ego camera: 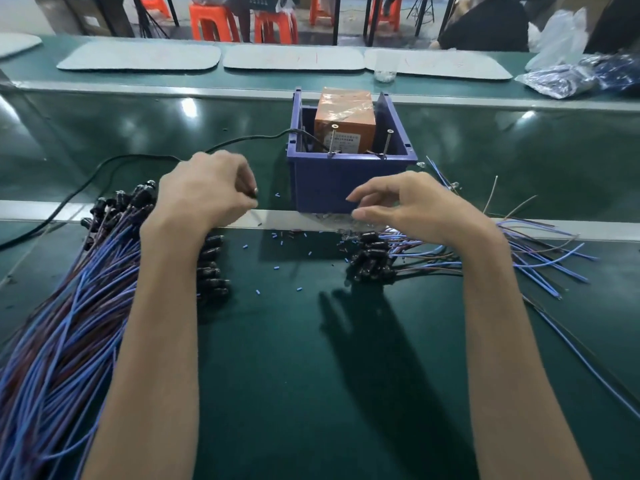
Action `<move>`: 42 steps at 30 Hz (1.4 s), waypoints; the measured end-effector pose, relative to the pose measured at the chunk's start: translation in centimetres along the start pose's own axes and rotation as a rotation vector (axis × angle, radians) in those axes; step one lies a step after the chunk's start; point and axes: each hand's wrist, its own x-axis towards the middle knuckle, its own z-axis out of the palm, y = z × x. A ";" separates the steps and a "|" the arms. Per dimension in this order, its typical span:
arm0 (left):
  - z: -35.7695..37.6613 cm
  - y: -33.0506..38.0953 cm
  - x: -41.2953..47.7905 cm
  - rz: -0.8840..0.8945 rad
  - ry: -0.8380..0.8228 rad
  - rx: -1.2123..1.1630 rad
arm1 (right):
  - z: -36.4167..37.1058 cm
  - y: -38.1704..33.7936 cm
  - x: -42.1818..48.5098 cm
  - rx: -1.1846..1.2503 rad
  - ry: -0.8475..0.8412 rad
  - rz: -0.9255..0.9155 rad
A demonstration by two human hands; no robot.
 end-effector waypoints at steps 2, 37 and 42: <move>0.2 1.4 -0.3 0.099 0.112 -0.147 | 0.8 -1.0 0.3 0.035 -0.029 -0.042; 0.8 8.2 -1.5 -0.073 -0.211 -1.294 | -1.9 -4.0 -1.4 0.953 0.539 -0.283; 0.3 7.3 -1.6 -0.150 0.138 -1.807 | -2.9 -3.7 -2.3 1.168 0.527 -0.316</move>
